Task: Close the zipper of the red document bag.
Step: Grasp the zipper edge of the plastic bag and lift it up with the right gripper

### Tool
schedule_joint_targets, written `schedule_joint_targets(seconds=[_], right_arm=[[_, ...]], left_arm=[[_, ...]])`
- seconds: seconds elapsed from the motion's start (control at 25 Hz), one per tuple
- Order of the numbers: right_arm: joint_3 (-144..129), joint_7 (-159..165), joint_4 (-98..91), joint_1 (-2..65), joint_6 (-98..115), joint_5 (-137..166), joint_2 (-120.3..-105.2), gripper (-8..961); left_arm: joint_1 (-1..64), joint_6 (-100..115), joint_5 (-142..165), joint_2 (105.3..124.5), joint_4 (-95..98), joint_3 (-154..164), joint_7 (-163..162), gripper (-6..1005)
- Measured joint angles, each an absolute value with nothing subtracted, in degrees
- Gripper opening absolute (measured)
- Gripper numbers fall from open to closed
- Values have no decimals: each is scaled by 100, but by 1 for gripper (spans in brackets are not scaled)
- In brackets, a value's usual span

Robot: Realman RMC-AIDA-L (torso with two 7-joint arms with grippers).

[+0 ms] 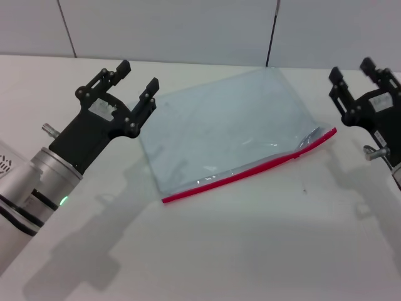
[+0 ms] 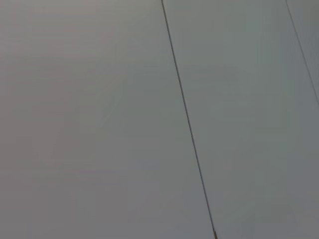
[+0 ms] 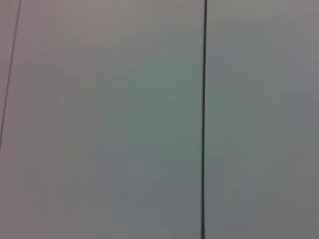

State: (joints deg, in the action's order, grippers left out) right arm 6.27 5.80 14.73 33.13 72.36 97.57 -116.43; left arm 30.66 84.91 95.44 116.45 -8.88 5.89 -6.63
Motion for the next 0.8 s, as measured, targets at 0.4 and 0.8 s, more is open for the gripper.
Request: schedule_joint_targets(seconds=[0.4, 0.8], right_arm=[[369, 3519, 253, 3754, 5826, 10718, -11614, 597], [250, 6328, -695, 4122, 4771, 12576, -11597, 598]], left_arm=[[3048, 8458, 9544, 11639, -878, 589, -659, 553], [3062, 8411, 9544, 11636, -878, 589, -685, 546]])
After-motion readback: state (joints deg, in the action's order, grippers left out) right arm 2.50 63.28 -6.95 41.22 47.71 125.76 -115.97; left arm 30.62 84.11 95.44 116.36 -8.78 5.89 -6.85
